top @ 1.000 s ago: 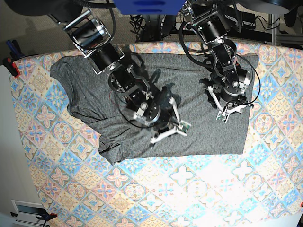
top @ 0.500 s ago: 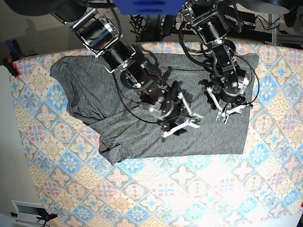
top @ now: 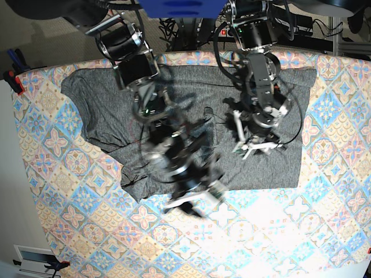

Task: Layout the t-shirt on the table in an organized manner, then fold the t-shirt properly
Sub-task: 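Lower both grippers onto the shirt middle and pinch the fabric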

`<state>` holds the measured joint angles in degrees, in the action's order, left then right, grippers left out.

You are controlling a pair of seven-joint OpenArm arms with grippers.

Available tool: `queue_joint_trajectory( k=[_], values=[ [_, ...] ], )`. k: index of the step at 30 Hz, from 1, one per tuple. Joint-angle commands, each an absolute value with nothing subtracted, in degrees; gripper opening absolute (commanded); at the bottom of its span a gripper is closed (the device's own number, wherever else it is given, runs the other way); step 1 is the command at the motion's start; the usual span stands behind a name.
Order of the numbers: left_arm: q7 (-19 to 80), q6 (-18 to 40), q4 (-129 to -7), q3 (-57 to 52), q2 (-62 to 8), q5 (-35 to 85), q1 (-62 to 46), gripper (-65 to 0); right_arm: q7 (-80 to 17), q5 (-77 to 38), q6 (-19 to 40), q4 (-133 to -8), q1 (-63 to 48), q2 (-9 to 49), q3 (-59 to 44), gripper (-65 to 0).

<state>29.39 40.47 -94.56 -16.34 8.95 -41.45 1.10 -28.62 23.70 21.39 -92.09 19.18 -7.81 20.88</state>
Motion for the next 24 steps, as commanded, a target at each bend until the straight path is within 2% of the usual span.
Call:
queue_joint_trajectory(
  k=[1, 10, 19, 24],
  values=[
    [28.62, 40.00, -95.78, -15.34, 9.00, -41.10, 2.15, -31.6, -28.00, 23.87, 21.05, -94.02, 20.35, -8.22, 18.77, -32.9],
    [29.05, 40.00, -95.78, -7.43, 9.00, -41.01, 2.51, -31.5, -27.65, 23.87, 21.05, -96.13, 10.07, -7.87, 9.19, -33.0],
    [29.23, 40.00, -99.38, -1.45, 9.00, -41.71, 1.89, -22.1, -27.65, 23.87, 21.05, -96.13, 5.58, -7.78, 5.05, -33.0],
    [37.32, 40.00, -107.21, -1.19, 9.00, -36.88, -0.13, -22.1, -27.91, 23.87, 21.05, -95.96, 5.58, -7.78, 3.12, -33.0]
  ],
)
